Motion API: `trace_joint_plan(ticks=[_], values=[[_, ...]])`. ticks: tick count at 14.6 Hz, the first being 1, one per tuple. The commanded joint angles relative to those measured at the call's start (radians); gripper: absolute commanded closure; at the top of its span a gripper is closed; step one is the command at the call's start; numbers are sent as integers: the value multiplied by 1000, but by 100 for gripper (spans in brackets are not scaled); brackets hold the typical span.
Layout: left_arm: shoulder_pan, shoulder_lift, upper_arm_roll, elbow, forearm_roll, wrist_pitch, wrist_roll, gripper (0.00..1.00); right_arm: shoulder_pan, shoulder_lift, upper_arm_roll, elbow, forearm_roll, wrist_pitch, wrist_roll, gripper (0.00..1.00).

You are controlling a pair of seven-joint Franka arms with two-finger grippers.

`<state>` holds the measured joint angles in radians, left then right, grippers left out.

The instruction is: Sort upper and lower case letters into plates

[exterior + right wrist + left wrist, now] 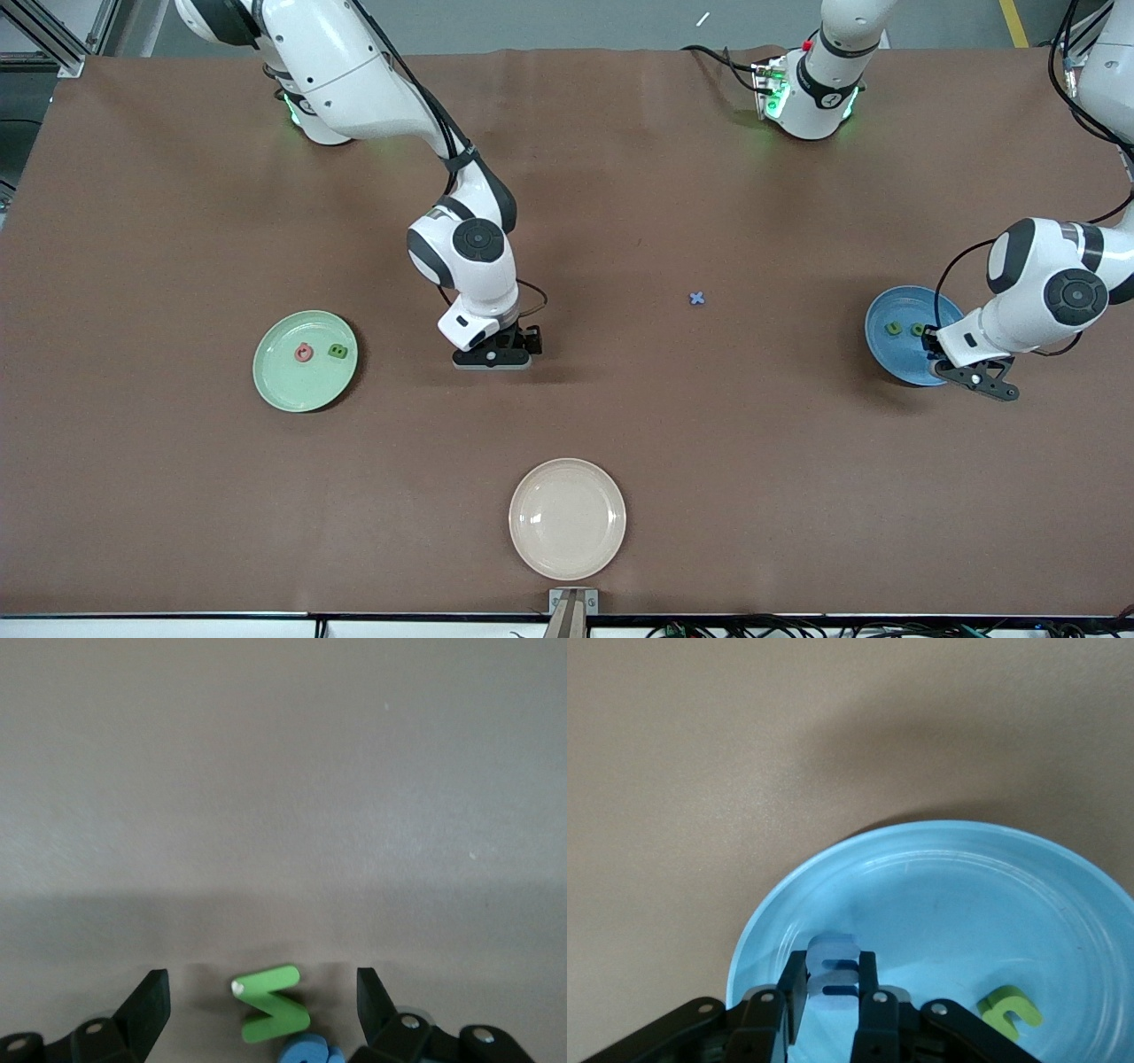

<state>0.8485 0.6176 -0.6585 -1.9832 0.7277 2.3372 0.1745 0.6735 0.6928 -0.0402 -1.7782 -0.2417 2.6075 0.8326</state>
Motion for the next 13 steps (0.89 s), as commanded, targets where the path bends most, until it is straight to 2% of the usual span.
trace_joint_plan(ticks=[1, 2, 5, 6, 7, 10, 13], values=[[-9, 5, 8, 17, 22, -1, 13, 89, 1, -7, 2, -55, -24, 28, 2, 16], [-9, 5, 8, 17, 22, -2, 13, 85, 1, -7, 2, -67, -24, 39, 3, 16], [-12, 4, 8, 18, 22, -2, 11, 49, 11, -9, 2, -86, -24, 89, 11, 21], [-14, 1, 8, 17, 22, -2, 10, 19, 9, -9, 2, -86, -24, 92, 11, 24], [-17, -5, 7, 17, 22, -2, 5, 0, 9, -10, 2, -86, -24, 92, 11, 25], [-25, -27, -22, 15, 21, -38, -67, 0, 5, -13, 0, -86, -24, 92, 11, 30], [-20, -65, -131, 9, 4, -163, -222, 0, 0, -16, 0, -86, -22, 94, 20, 48]])
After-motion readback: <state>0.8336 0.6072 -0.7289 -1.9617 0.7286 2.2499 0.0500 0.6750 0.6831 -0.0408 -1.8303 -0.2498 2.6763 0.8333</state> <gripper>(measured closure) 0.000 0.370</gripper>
